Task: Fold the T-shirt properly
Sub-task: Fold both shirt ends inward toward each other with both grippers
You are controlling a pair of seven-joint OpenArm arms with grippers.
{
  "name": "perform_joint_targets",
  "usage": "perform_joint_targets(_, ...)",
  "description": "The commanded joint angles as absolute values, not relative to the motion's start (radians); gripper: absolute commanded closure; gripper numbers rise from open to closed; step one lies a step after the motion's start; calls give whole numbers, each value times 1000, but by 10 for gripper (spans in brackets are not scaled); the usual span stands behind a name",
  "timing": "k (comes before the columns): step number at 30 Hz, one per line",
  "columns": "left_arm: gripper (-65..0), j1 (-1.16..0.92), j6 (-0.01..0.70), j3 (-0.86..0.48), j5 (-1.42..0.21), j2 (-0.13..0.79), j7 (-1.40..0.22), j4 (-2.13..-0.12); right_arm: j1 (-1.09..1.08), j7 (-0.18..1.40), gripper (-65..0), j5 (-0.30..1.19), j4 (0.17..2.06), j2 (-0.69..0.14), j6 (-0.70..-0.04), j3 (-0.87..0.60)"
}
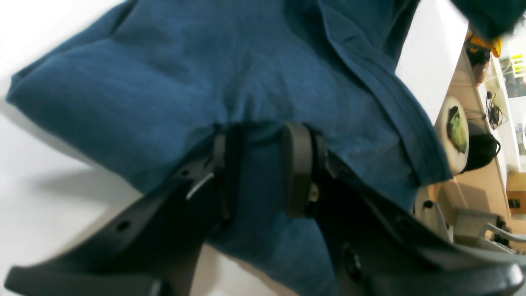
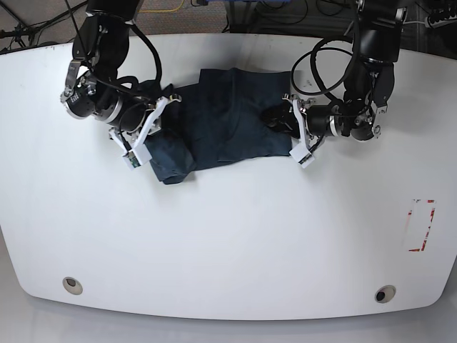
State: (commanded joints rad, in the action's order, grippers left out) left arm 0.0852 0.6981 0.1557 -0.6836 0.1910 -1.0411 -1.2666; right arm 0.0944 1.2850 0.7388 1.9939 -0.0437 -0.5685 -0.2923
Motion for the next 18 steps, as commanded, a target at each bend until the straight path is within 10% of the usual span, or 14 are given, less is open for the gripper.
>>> perform_joint_targets(18, -164, 87, 698, 154, -513, 71, -1027, -1259, 79, 1282, 0, 739, 1992, 117, -561, -236)
